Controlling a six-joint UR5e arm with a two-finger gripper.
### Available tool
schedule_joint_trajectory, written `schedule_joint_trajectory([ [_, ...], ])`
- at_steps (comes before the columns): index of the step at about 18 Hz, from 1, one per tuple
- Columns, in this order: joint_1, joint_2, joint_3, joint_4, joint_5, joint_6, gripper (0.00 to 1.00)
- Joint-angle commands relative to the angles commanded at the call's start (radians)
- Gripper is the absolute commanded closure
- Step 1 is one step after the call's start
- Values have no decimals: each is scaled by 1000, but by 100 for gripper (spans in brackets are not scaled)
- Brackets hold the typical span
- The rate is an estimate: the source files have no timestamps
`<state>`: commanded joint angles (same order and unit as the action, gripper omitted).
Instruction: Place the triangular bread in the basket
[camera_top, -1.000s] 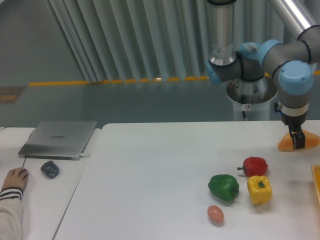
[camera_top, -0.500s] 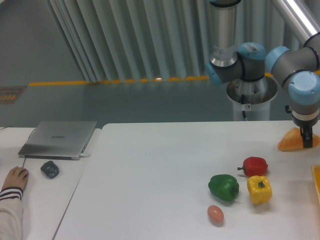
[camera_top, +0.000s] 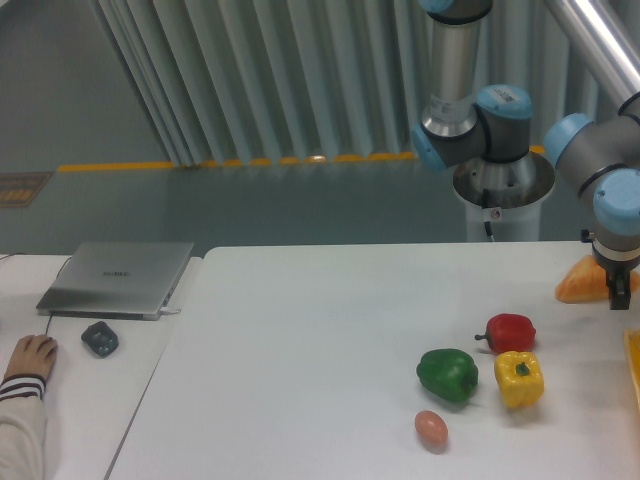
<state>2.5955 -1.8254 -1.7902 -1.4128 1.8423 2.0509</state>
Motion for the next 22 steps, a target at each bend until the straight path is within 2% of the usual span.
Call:
schedule_joint_trajectory([
  [10,-2,12,-9,0,8,22,0],
  [12,5,14,3,0,6,61,0],
  [13,11,21,15,14,0,95,0],
  [15,34,25,-1,54,2,98,0],
  [18,66,23,-12,57,3,110,0],
  [22,45,37,2,61,-3,132,0],
])
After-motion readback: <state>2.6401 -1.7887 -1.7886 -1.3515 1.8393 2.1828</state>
